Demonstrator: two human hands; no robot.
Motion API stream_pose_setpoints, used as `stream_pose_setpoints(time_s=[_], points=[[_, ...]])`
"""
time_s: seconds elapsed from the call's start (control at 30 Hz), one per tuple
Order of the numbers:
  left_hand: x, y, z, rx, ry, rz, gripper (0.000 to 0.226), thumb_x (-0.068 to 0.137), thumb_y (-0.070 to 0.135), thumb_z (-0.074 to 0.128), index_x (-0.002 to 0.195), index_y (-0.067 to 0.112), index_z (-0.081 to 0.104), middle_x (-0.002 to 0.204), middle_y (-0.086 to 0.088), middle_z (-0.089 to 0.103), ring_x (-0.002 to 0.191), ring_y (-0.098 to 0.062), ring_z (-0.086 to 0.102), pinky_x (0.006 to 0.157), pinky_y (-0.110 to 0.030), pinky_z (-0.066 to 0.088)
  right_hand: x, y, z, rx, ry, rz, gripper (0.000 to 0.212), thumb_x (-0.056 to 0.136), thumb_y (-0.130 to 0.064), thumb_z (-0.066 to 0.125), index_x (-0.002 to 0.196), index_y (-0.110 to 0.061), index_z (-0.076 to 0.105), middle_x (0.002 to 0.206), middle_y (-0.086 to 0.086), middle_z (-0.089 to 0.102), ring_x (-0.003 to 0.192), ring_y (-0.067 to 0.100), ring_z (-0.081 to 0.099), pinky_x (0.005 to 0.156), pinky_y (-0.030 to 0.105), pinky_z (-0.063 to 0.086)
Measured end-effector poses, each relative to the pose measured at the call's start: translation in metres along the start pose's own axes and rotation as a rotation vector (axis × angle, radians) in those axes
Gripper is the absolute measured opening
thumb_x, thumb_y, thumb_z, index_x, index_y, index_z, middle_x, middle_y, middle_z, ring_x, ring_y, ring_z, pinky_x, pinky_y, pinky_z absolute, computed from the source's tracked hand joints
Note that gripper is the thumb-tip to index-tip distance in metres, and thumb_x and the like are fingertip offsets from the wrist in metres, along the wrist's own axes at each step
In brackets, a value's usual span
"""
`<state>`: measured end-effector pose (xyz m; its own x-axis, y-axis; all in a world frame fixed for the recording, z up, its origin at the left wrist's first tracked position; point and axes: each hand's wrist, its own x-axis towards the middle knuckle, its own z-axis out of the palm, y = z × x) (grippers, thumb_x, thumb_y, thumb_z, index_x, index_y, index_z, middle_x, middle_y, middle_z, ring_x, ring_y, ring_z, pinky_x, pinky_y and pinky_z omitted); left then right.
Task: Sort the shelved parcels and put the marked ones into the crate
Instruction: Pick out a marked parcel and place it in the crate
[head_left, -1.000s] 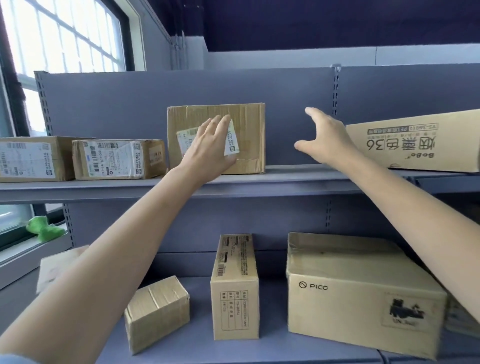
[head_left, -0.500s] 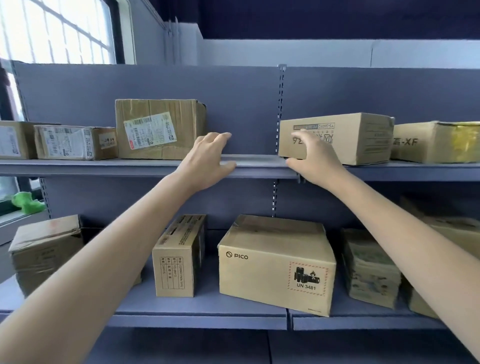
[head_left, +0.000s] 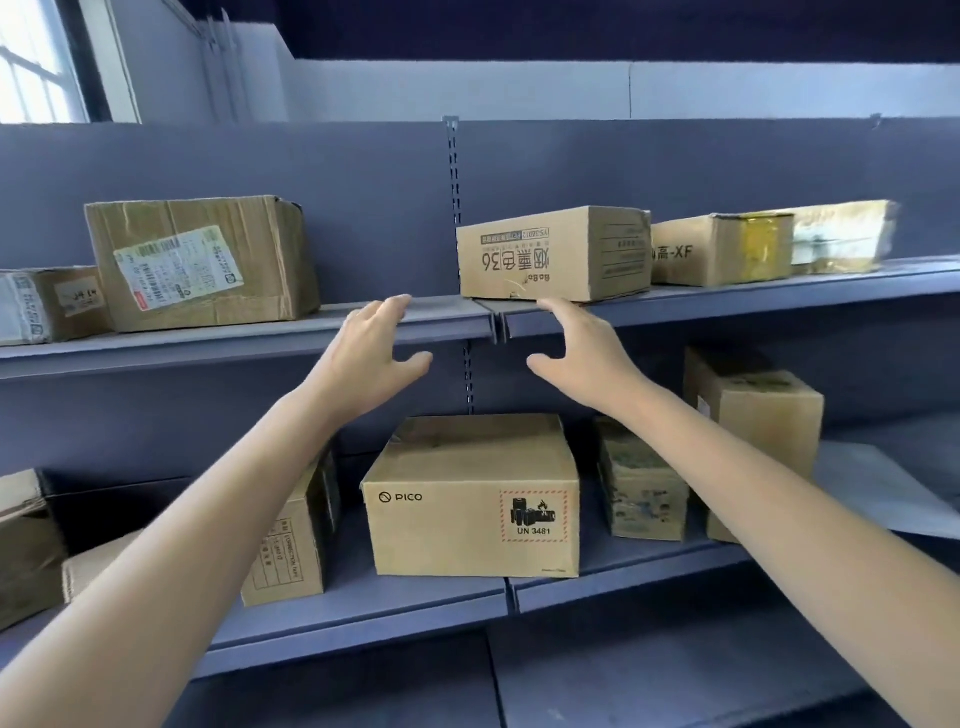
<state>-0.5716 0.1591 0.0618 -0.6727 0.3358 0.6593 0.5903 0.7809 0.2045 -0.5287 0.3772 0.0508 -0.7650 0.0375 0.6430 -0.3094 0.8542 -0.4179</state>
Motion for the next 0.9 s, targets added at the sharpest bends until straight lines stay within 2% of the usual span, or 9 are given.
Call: stream_pose_setpoints(time_s=[0.27,0.4,0.7,0.83,0.9], points=[[0.022,0.053,0.029,0.018,0.001,-0.004,0.061,0.087,0.026,0.059,0.141,0.011,0.034,0.139,-0.011,0.045,0.131,-0.028,0.036,0.106,-0.034,0.029,0.005,0.055,-0.044,0.018,0.068,-0.014,0.060,0.086,-0.014,0.059,0.140,-0.013,0.034,0.145,0.002,0.040,0.133,0.020,0.035,0.097,0.023,0.030],[0.043,0.091,0.048,0.017,0.027,-0.026,0.061,0.087,0.025,0.058,0.141,0.011,0.034,0.138,-0.010,0.046,0.131,-0.028,0.035,0.106,-0.034,0.029,0.012,0.094,-0.063,0.052,0.043,-0.041,0.061,0.087,-0.014,0.059,0.141,-0.014,0.032,0.147,0.002,0.038,0.136,0.020,0.033,0.105,0.027,0.030],[0.080,0.152,0.087,0.026,0.064,-0.073,0.060,0.088,0.024,0.056,0.142,0.013,0.032,0.141,-0.007,0.042,0.132,-0.027,0.030,0.105,-0.032,0.026,0.045,0.161,-0.091,0.182,0.069,-0.025,0.058,0.088,-0.013,0.058,0.141,-0.012,0.033,0.146,0.004,0.040,0.134,0.021,0.036,0.103,0.026,0.032],[0.106,0.160,0.093,0.016,0.061,-0.130,0.061,0.085,0.026,0.057,0.140,0.012,0.034,0.139,-0.009,0.044,0.129,-0.028,0.034,0.106,-0.037,0.031,0.070,0.171,-0.096,0.216,0.083,0.032,0.054,0.089,-0.015,0.057,0.138,-0.011,0.035,0.140,0.006,0.046,0.126,0.023,0.045,0.094,0.025,0.039],[0.120,0.160,0.094,0.058,0.041,-0.185,0.061,0.084,0.030,0.057,0.138,0.011,0.036,0.136,-0.011,0.044,0.125,-0.030,0.037,0.103,-0.041,0.034,0.091,0.173,-0.098,0.220,0.076,0.067,0.049,0.089,-0.018,0.057,0.134,-0.011,0.039,0.131,0.007,0.053,0.108,0.022,0.052,0.081,0.025,0.042]])
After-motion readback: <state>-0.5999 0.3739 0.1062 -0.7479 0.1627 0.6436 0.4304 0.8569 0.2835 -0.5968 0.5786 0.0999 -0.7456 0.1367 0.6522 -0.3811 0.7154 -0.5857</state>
